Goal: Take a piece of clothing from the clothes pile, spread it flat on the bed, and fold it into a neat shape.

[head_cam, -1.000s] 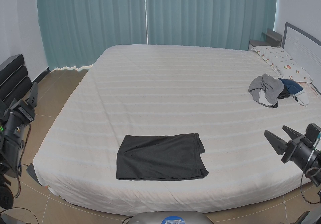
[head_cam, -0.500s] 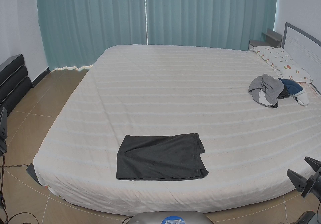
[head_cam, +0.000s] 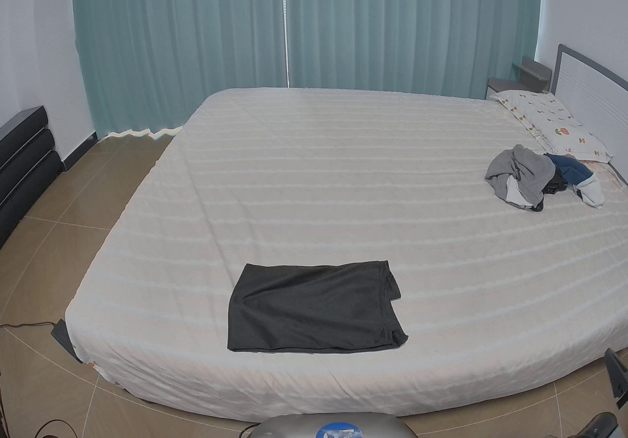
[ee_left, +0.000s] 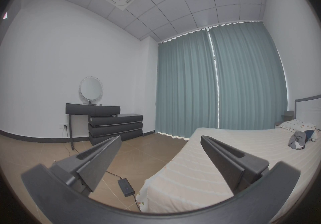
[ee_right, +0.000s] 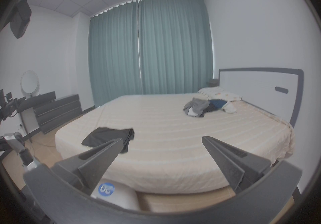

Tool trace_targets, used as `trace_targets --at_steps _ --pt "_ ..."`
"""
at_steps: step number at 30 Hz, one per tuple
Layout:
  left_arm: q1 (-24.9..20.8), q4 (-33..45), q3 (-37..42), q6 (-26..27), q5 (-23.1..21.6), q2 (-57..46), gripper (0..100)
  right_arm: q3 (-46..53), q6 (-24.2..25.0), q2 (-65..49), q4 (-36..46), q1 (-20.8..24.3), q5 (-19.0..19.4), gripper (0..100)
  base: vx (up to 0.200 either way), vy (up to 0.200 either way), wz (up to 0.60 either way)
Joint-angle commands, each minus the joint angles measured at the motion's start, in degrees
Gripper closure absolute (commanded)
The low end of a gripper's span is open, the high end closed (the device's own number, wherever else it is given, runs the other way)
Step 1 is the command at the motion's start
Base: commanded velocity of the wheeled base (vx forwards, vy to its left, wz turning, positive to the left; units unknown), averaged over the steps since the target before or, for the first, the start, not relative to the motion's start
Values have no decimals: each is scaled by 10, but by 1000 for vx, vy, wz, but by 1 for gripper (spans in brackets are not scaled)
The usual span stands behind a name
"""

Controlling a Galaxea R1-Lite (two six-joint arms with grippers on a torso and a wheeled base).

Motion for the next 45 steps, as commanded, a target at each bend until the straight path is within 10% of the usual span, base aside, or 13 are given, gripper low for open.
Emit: trace_targets --at_steps 1,15,29,45 --pt "24 25 -5 5 -2 -83 0 -6 -17 -39 -46 -6 -30 0 0 0 0" --pt "25 63 30 1 -2 -83 0 16 -50 -39 -11 -34 -52 0 0 0 0" --pt "11 59 95 18 -44 -116 0 184 -103 -39 -244 -34 -54 0 0 0 0" --pt "11 112 93 18 -44 -115 0 150 -103 -96 -122 -104 -23 0 0 0 0"
